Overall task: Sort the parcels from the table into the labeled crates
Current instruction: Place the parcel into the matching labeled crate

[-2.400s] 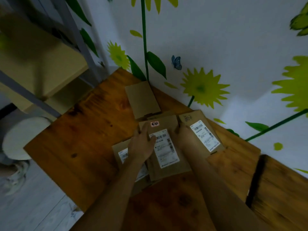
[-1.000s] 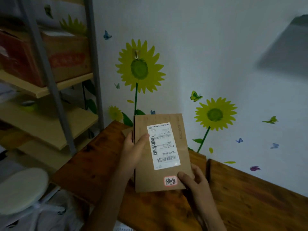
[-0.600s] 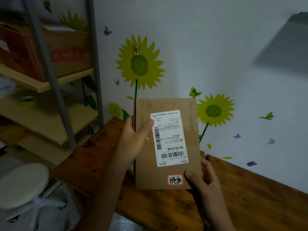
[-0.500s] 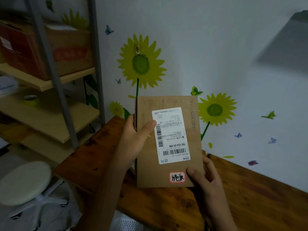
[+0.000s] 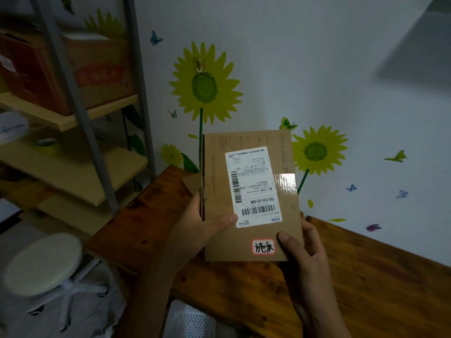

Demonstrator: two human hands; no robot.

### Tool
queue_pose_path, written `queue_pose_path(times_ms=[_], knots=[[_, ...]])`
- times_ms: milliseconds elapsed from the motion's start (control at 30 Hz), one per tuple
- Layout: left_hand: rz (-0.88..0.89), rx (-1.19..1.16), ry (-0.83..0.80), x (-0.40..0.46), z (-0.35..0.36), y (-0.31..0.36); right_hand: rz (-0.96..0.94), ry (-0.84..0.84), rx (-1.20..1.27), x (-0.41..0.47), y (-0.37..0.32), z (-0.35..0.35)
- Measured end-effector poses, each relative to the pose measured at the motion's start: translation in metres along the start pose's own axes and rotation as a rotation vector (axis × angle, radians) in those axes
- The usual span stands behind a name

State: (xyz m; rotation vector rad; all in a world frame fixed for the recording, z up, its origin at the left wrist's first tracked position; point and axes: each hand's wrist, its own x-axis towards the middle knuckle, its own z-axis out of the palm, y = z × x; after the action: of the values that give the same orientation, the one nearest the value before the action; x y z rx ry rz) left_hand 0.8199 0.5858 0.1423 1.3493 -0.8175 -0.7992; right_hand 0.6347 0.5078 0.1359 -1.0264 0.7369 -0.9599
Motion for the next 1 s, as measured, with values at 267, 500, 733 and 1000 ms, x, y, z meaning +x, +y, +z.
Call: queue_pose_path(times_ms=[267, 500, 733, 1000], knots=[[-0.004, 0.028, -0.011, -0.005, 0.0, -0.004, -0.003, -0.002, -0.247, -0.004, -0.002, -0.011], [0.06, 0.762, -0.481, 0.05, -0.038, 0.06, -0.787, 0.102, -1.174, 0.025, -0.051, -0.022], [0.153, 1.227, -0.548, 0.071, 0.009, 0.071, -0.246, -0.507, -1.319, 0.06, -0.029, -0.008], [-0.056, 0.247, 0.28, 0.01, 0.007, 0.004, -0.11, -0.038, -0.461, 0.026, 0.006, -0.029]])
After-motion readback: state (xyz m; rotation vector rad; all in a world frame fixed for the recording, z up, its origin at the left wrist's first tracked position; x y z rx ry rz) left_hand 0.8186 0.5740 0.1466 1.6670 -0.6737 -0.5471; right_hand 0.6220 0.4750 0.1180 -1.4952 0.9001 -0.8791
